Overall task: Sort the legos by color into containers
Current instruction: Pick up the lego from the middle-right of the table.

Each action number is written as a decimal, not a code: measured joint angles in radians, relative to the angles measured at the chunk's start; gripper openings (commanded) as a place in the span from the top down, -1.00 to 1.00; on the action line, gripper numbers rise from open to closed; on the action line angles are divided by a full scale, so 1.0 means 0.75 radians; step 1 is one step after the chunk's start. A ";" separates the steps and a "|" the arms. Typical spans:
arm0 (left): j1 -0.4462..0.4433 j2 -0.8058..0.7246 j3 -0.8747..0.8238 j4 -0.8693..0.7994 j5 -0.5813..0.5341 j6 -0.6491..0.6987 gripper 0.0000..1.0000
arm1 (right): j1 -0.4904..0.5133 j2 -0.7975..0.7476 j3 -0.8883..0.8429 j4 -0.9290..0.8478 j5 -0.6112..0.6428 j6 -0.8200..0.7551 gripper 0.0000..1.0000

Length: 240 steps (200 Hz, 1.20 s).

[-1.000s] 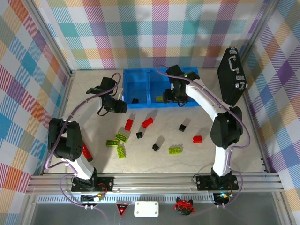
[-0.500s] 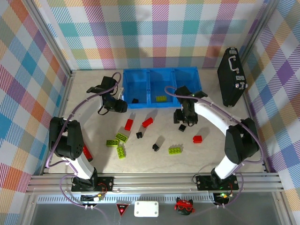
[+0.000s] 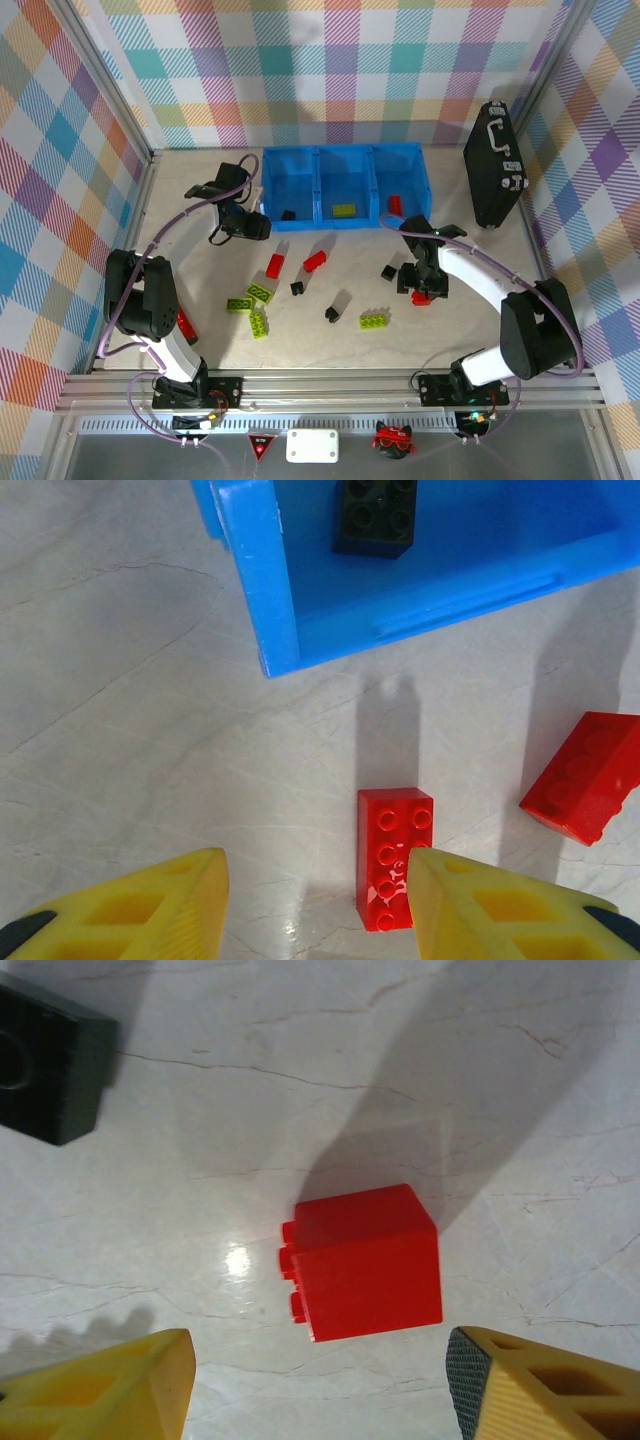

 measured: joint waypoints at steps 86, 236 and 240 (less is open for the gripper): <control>0.000 0.000 0.000 -0.015 -0.015 0.000 -0.01 | -0.049 0.081 -0.037 0.091 -0.028 -0.012 -0.38; 0.000 0.000 0.000 -0.015 -0.014 0.001 -0.01 | -0.061 0.176 -0.055 0.186 -0.090 -0.027 0.02; 0.000 0.000 0.000 -0.015 -0.014 0.001 -0.01 | -0.061 0.176 -0.055 0.186 -0.090 -0.026 0.03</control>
